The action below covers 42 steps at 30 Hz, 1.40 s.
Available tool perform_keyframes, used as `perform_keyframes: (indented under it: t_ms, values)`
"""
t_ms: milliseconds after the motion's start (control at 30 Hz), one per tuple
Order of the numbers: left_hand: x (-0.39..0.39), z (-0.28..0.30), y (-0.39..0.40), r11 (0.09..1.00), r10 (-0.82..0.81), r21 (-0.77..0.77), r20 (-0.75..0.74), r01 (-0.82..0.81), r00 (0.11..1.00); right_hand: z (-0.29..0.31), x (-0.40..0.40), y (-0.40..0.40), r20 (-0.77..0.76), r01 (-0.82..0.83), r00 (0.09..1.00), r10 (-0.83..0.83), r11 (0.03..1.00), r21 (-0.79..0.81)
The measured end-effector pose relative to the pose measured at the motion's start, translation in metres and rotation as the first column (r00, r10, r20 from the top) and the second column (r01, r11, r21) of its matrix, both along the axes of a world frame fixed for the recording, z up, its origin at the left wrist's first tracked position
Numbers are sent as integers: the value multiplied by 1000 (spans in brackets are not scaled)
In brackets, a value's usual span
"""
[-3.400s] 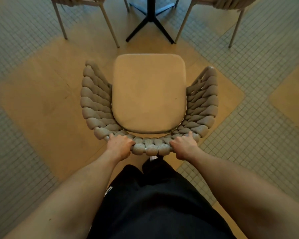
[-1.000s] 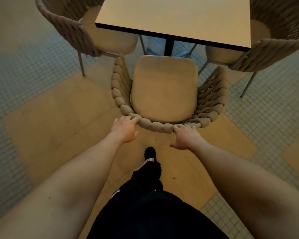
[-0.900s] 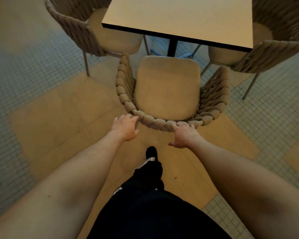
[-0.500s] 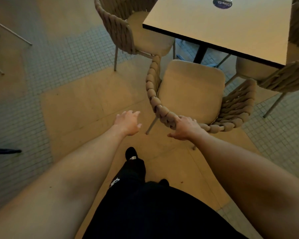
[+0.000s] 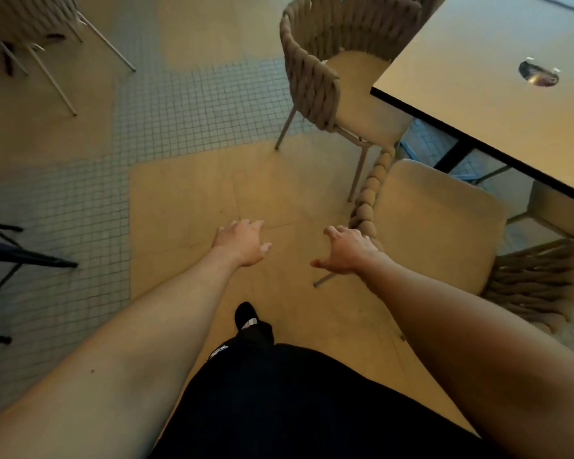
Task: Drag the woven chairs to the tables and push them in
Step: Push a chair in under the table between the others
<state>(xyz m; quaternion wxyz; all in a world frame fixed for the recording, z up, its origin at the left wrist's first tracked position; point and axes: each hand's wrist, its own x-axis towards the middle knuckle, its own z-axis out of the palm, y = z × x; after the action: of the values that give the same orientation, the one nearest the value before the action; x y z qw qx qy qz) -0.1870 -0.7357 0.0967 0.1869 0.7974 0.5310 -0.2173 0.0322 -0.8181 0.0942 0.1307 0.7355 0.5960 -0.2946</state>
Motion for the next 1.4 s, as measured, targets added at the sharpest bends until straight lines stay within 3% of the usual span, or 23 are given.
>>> perform_keyframes:
  t_ms: [633,1100,1400]
  values:
    - [-84,18,226,998,64,18,25,-65,998,3,-75,237,-51,35,998,-32,997,66]
    - [-38,12,406,986,167,26,1,-167,986,-16,-14,426,-68,-15,998,17,1000,25]
    - [1,3,510,989,149,-21,13,-149,989,-25,18,532,-66,-34,997,32,999,-16]
